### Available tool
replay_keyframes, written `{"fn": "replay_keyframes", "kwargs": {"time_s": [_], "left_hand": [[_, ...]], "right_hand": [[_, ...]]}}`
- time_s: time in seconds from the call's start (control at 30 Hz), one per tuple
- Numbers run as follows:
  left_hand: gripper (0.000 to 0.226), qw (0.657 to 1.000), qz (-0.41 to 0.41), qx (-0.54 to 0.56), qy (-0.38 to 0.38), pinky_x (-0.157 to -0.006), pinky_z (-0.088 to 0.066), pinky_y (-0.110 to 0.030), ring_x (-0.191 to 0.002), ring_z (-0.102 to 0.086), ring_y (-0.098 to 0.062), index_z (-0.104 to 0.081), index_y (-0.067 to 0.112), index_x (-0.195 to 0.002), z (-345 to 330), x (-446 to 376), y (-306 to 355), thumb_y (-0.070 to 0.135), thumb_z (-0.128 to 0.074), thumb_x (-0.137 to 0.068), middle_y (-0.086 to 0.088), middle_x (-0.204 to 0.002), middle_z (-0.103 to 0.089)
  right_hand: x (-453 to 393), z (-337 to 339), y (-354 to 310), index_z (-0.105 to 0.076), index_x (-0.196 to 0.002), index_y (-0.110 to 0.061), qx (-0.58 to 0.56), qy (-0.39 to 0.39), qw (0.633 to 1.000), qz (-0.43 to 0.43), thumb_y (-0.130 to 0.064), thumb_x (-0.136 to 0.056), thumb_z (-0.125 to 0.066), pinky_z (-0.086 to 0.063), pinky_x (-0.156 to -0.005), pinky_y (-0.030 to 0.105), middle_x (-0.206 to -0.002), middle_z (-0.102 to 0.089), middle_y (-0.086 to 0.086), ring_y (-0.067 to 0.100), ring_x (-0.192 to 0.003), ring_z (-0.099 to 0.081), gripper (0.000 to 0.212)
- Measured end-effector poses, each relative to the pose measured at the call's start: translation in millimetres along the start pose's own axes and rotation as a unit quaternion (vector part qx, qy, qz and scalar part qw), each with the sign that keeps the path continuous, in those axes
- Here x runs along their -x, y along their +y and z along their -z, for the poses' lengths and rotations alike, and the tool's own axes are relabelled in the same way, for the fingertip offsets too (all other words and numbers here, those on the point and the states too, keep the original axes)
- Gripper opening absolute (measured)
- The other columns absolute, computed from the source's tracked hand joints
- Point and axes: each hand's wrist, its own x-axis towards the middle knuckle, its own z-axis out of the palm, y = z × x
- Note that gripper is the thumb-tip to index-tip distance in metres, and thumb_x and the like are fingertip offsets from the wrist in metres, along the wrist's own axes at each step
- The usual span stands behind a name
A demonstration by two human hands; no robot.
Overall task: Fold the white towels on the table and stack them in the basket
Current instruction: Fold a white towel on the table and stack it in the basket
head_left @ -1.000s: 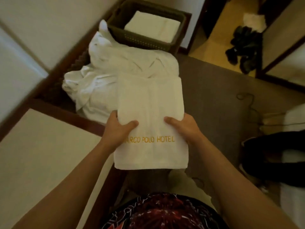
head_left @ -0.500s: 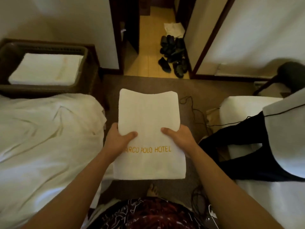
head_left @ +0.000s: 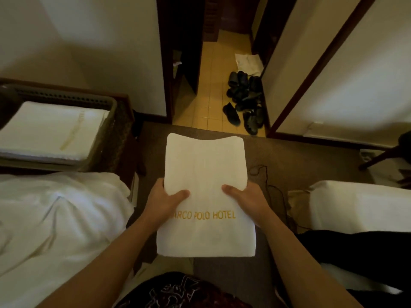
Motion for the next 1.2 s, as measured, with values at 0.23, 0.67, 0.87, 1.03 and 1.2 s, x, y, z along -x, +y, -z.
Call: {"fn": "replay_keyframes", "kwargs": {"time_s": [0.23, 0.67, 0.87, 1.03, 1.2], "left_hand": [[0.056, 0.997, 0.005, 0.016, 0.073, -0.065, -0.055, -0.024, -0.096, -0.069, -0.013, -0.050, 0.019, -0.125, 53.8, -121.6, 49.0, 0.029, -0.085, -0.082, 0.004, -0.112, -0.066], [0.065, 0.917, 0.083, 0.151, 0.359, -0.080, -0.061, -0.040, -0.101, -0.069, -0.016, -0.055, 0.019, -0.125, 225.2, -173.5, 39.9, 0.037, -0.089, -0.073, 0.004, -0.114, -0.068], [0.070, 0.834, 0.159, 0.204, 0.488, -0.081, -0.060, -0.043, -0.098, -0.069, -0.020, -0.055, 0.016, -0.123, 269.0, -169.7, 17.9, 0.043, -0.089, -0.069, -0.001, -0.113, -0.068], [0.064, 0.787, 0.194, 0.230, 0.538, -0.083, -0.060, -0.045, -0.098, -0.069, -0.023, -0.053, 0.015, -0.125, 304.1, -193.7, 15.1, 0.035, -0.088, -0.076, -0.003, -0.115, -0.068], [0.075, 0.744, 0.212, 0.234, 0.589, -0.085, -0.061, -0.046, -0.099, -0.069, -0.022, -0.053, 0.017, -0.126, 337.9, -225.8, 26.0, 0.049, -0.088, -0.067, 0.000, -0.115, -0.067]], "right_hand": [[-133.3, -64.5, -98.1, -0.074, -0.110, -0.017, 0.061, -0.050, 0.997, 0.024, -0.025, -0.088, -0.081, -0.058, -0.059, 0.021, -0.092, -0.078, -0.006, 0.008, -0.078, -0.076, 0.025], [-263.7, -303.9, -231.1, -0.070, -0.115, -0.019, 0.193, -0.329, 0.920, 0.093, -0.029, -0.086, -0.082, -0.062, -0.068, 0.028, -0.106, -0.077, -0.002, 0.013, -0.087, -0.076, 0.033], [-289.7, -421.5, -253.5, -0.075, -0.111, -0.015, 0.262, -0.446, 0.849, 0.109, -0.025, -0.084, -0.084, -0.059, -0.070, 0.023, -0.103, -0.078, -0.003, 0.010, -0.088, -0.075, 0.030], [-315.2, -497.2, -275.7, -0.074, -0.112, -0.011, 0.280, -0.526, 0.796, 0.107, -0.021, -0.086, -0.082, -0.063, -0.083, 0.046, -0.105, -0.078, 0.006, 0.023, -0.091, -0.077, 0.030], [-347.5, -559.8, -303.4, -0.075, -0.111, -0.011, 0.268, -0.571, 0.768, 0.110, -0.019, -0.086, -0.082, -0.063, -0.082, 0.045, -0.103, -0.079, 0.005, 0.024, -0.093, -0.077, 0.027]]}}
